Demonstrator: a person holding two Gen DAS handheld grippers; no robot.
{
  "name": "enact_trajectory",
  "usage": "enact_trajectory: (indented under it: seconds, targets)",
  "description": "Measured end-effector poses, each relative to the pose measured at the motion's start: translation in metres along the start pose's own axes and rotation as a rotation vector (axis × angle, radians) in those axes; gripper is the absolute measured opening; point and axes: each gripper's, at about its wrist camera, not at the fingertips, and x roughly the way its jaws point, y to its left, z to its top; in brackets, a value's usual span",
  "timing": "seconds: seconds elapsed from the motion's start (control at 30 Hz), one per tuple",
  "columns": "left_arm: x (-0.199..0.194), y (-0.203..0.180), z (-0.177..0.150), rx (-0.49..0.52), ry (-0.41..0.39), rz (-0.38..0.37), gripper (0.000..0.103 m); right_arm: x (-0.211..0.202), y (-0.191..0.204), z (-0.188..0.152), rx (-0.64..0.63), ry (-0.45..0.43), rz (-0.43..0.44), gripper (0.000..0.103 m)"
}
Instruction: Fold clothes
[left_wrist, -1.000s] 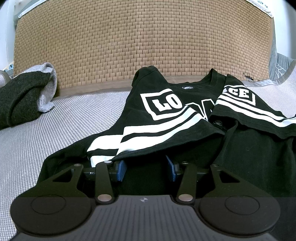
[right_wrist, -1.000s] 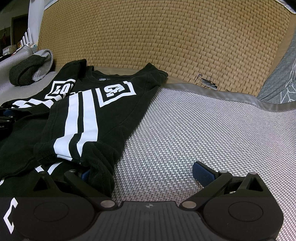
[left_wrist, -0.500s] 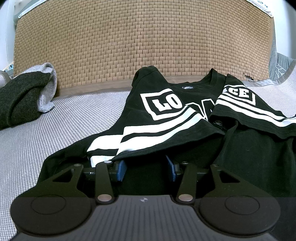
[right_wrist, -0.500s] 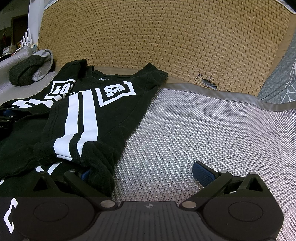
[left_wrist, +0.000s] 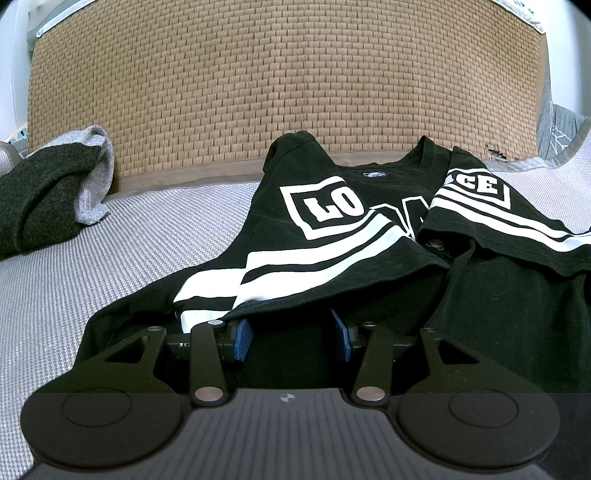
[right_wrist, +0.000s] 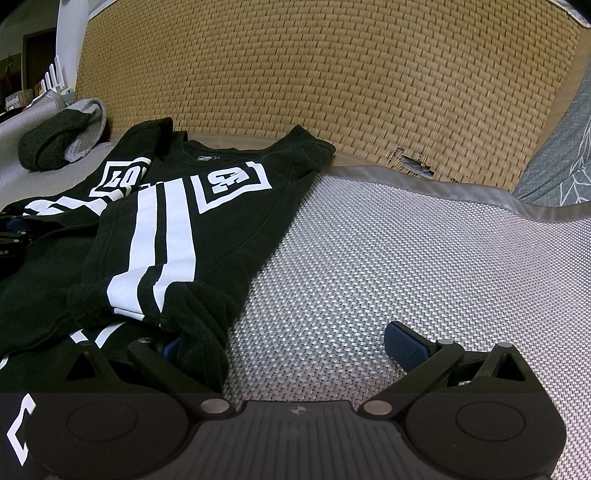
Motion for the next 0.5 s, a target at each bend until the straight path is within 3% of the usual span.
enact_trajectory:
  seconds: [0.5]
  targets:
    - [0.0004,-0.0007,-0.0001,0.000,-0.001,0.000,0.048,0.0000,0.0003,-0.0001,0.000,0.000,0.000,0.103]
